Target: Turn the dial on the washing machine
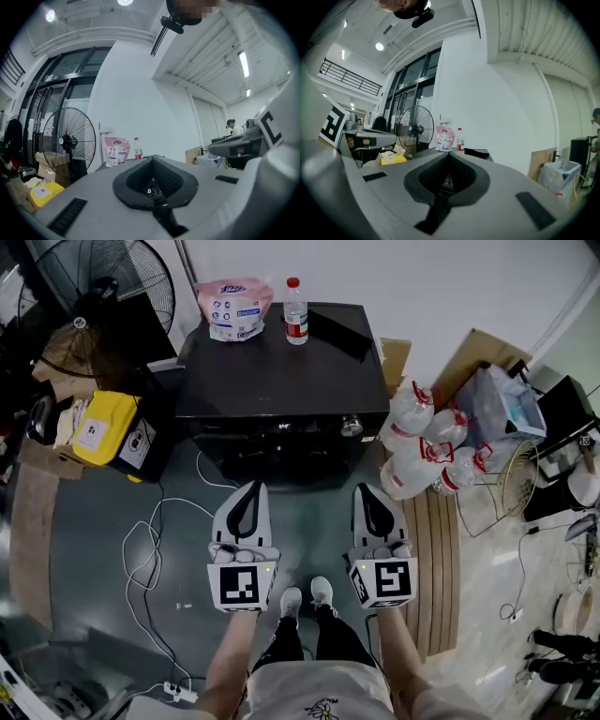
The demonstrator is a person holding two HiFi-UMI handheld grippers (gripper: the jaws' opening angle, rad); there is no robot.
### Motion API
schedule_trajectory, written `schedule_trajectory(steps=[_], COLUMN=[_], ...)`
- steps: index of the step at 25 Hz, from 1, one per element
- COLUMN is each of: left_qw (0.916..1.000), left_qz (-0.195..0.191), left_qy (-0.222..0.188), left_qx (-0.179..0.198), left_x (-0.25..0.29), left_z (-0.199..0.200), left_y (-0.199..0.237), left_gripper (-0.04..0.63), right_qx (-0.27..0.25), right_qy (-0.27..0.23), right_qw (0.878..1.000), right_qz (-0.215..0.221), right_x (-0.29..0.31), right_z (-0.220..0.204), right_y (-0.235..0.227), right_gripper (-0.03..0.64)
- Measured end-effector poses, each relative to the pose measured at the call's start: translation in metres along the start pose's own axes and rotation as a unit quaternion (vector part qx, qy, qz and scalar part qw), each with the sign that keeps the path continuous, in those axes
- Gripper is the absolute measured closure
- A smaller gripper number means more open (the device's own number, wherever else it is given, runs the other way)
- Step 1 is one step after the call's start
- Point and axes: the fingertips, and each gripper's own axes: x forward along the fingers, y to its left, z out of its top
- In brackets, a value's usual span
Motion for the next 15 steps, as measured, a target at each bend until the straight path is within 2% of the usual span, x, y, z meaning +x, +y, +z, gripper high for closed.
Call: schedule_trajectory(steps=[4,11,15], left_qw=[1.0000,0.9999,0.9999], left_qz=[0.004,0.006,0.013], left_qy=[0.000,0.008,0.000], left_qx=[-0.002,-0.008,-0.009], left_x=[0.031,0.065,0.080], left_z=[-0.036,-0.125,-0.166], left_y=[0.009,0.012,0.011], left_gripper=[0.597,0.597,0.597], right_qx=[0.000,-0.001,-0.006], right_qy=[-0.014,-0.018,-0.021], right_qw=[1.000,1.000,1.000], right_qz=[0.002,0.011,0.010], right_x=[0.030,0.060,0.071], right_z=[-0.026,-0.103,-0.145], right_y=[-0.005,0.002,0.003], right_gripper=[0.614,0.614,0.614])
